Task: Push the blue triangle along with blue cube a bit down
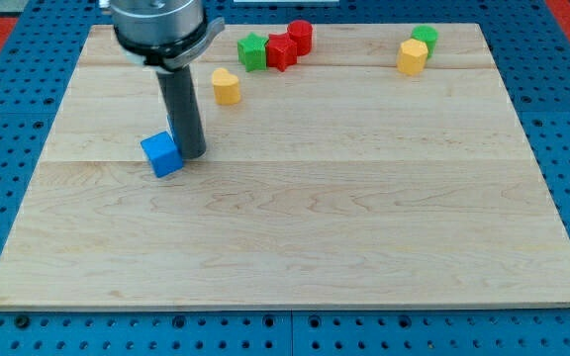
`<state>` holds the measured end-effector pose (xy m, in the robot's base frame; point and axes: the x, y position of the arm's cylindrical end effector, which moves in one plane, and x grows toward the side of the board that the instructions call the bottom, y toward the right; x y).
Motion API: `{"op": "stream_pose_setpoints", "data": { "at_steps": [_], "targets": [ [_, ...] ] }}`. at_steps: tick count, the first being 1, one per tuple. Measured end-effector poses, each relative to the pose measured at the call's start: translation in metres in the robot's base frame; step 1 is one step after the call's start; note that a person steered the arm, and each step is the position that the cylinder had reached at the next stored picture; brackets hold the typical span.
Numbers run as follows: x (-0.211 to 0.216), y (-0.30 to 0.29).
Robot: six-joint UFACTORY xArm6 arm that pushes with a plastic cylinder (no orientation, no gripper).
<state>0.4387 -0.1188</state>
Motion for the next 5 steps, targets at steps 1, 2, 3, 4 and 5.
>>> {"op": "stream_pose_setpoints", "data": {
  "at_steps": [1,2,3,4,5],
  "targets": [
    [0.014,0.010],
    [-0.026,0.046],
    [-0.074,0.049],
    [-0.075,0.019],
    [-0.053,0.003]
  ]
}}
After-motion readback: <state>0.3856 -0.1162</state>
